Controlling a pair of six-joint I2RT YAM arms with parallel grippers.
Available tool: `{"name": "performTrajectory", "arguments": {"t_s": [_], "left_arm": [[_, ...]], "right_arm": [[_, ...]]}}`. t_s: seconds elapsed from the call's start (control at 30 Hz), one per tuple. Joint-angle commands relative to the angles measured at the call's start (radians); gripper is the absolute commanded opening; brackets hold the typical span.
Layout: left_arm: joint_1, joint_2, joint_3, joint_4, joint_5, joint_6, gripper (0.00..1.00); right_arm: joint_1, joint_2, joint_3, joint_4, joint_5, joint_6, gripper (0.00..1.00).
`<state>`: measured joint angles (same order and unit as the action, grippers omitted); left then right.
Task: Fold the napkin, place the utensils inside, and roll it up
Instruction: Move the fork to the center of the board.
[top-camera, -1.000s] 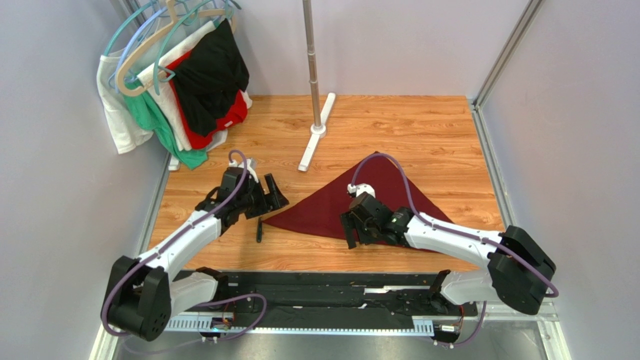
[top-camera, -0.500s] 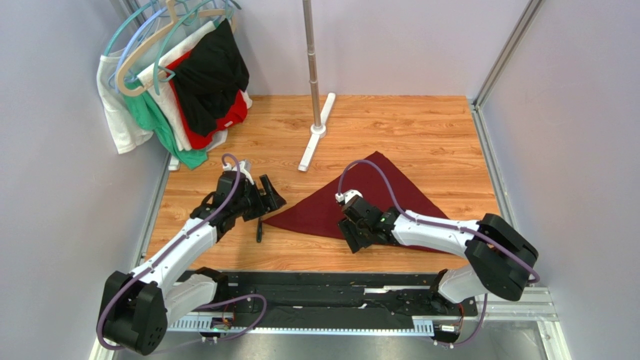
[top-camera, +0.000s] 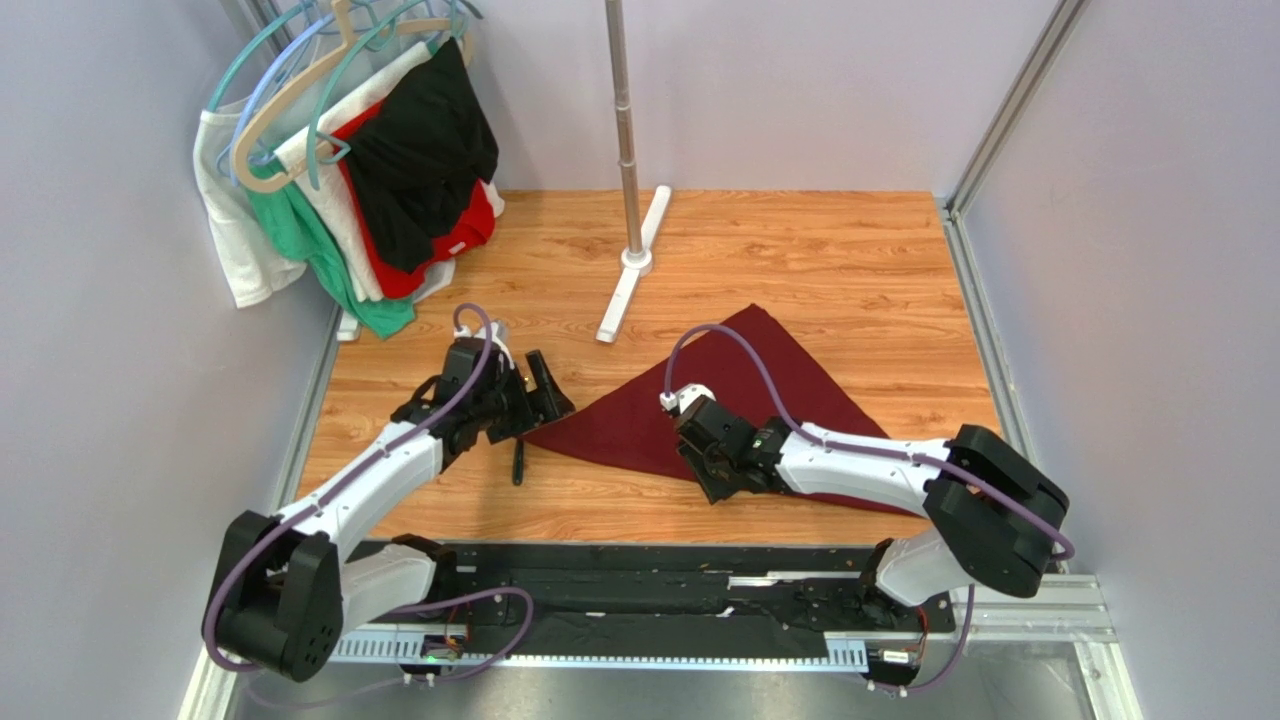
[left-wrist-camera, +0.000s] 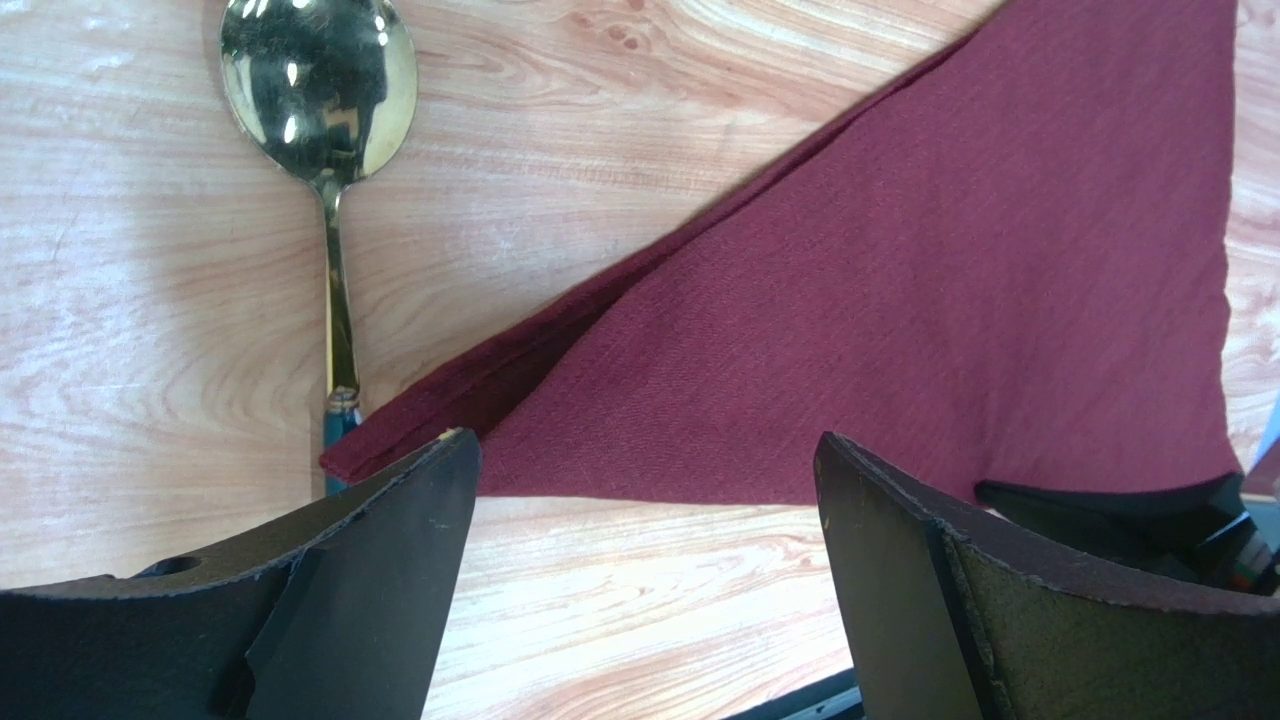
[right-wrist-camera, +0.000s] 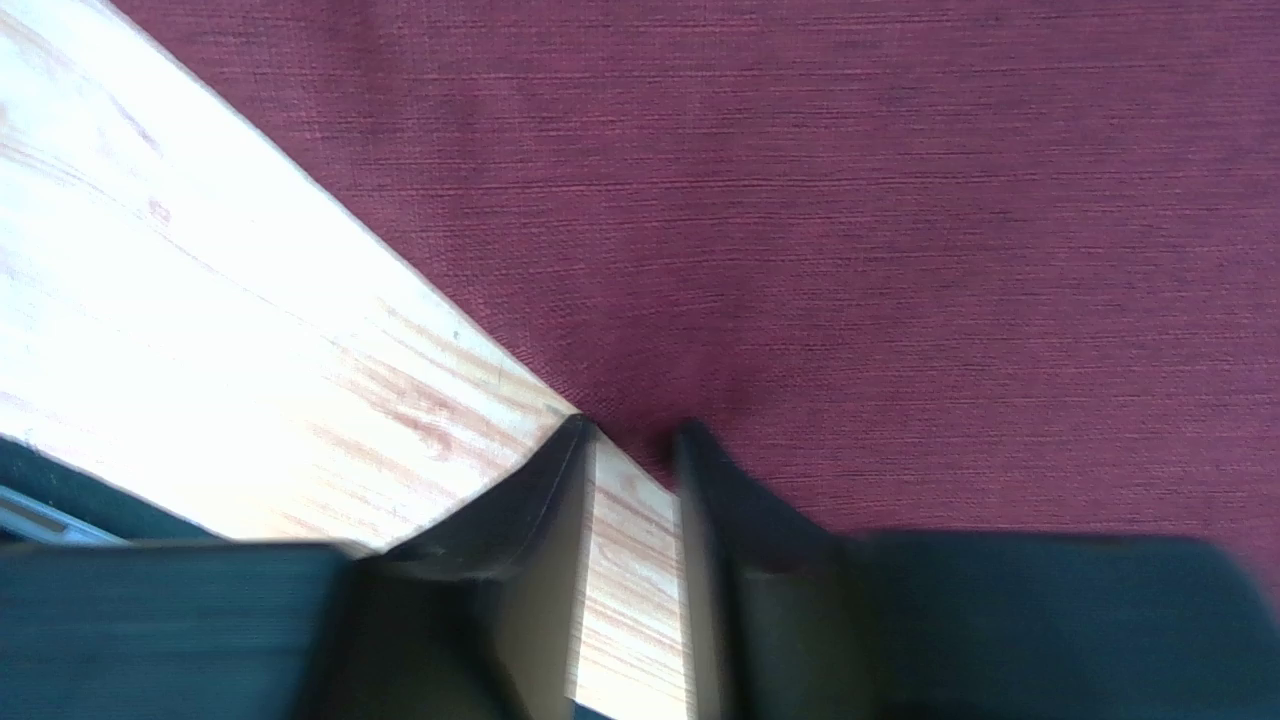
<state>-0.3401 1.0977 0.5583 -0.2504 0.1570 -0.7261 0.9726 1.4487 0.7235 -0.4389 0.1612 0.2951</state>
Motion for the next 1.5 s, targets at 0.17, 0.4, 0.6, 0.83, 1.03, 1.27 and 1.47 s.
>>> {"name": "performTrajectory", "arguments": {"t_s": [0.17, 0.4, 0.6, 0.83, 1.03, 1.27, 1.47], "left_arm": [[-0.002, 0.03, 0.066, 0.008, 0.023, 0.013, 0.91], [-0.01, -0.018, -0.02, 0.0, 0.007, -0.059, 0.89], [-0.063, -0.145, -0.046, -0.122, -0.134, -0.136, 0.89], [-0.111, -0.148, -0.137, 0.011, -0.137, -0.309, 0.88], [-0.128, -0.095, -0.12, 0.04, -0.155, -0.349, 0.85], [-0.129, 0.017, -0.133, 0.163, -0.155, -0.372, 0.78], [-0.129, 0.093, -0.094, 0.16, -0.187, -0.355, 0.75]], "right_arm": [[0.014, 0.061, 0.024, 0.04, 0.004, 0.042, 0.14], [0.014, 0.09, 0.04, 0.025, 0.017, 0.07, 0.0], [0.015, 0.093, 0.031, 0.031, 0.008, 0.087, 0.0], [0.015, 0.096, 0.028, 0.051, -0.012, 0.095, 0.0], [0.015, 0.088, 0.016, 0.057, -0.008, 0.116, 0.0], [0.017, 0.081, -0.001, 0.063, -0.011, 0.141, 0.0], [0.015, 0.068, -0.007, 0.052, 0.0, 0.145, 0.0]]}}
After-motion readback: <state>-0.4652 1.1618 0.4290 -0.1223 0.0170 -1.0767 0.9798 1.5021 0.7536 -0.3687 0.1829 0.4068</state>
